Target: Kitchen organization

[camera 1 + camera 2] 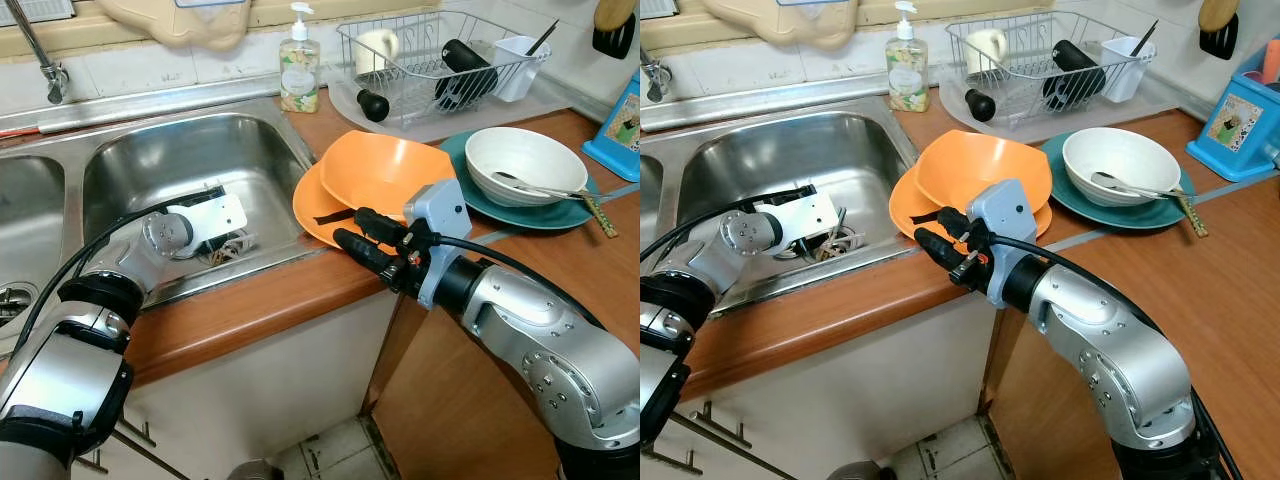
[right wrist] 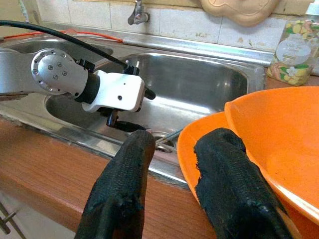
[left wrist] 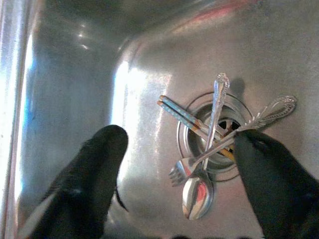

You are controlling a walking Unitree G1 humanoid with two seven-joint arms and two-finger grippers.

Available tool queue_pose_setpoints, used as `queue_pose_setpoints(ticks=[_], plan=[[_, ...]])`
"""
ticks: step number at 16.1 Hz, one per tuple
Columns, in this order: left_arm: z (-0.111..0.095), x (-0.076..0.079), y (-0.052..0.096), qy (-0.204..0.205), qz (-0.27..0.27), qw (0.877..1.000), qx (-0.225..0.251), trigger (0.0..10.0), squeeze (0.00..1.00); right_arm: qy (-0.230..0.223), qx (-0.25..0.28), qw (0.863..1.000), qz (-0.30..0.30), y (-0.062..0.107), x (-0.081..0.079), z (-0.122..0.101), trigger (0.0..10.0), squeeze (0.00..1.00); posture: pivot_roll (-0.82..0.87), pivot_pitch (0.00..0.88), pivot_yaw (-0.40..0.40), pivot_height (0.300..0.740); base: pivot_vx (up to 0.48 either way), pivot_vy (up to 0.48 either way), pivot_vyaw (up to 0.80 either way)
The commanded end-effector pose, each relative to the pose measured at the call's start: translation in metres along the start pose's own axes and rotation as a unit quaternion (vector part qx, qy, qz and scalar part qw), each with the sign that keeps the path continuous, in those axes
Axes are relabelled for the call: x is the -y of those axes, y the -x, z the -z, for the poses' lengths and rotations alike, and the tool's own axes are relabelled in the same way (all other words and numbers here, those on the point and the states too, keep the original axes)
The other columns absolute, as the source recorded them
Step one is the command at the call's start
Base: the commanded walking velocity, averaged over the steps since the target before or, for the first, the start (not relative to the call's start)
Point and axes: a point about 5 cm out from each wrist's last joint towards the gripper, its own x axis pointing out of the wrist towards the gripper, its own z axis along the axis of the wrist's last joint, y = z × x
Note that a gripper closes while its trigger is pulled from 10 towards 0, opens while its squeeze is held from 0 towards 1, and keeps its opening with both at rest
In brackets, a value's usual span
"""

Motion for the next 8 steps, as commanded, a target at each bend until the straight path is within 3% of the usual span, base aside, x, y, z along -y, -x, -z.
queue_pose_setpoints(ticks=[1,2,3,6,8], plan=[[-0.026,-0.003,0.007,0.064,-0.042,0.993,0.092,10.0,0.0,0.001,0.021,0.998,0.061,0.004,0.016,-0.006,10.0,1.0,-0.04,0.0,0.013,0.74,0.0,0.0,0.0],[-0.044,-0.009,0.043,0.182,-0.11,0.952,0.219,10.0,0.0,-0.009,0.049,0.989,0.136,0.006,0.035,-0.014,10.0,1.0,-0.04,0.0,0.013,0.74,0.0,0.0,0.0],[-0.047,-0.011,0.053,0.203,-0.124,0.94,0.243,10.0,0.0,-0.011,0.054,0.987,0.15,0.007,0.038,-0.016,10.0,1.0,-0.04,0.0,0.014,0.74,0.0,0.0,0.0],[-0.048,-0.014,0.053,0.206,-0.129,0.938,0.246,10.0,0.0,-0.005,0.053,0.988,0.146,0.007,0.038,-0.016,10.0,1.0,-0.05,0.0,0.022,0.74,0.0,0.0,0.0],[-0.049,-0.01,0.065,0.233,-0.138,0.931,0.247,10.0,0.0,-0.008,0.057,0.987,0.15,0.008,0.037,-0.017,10.0,1.0,-0.05,0.0,0.027,0.74,0.0,0.0,0.0]])
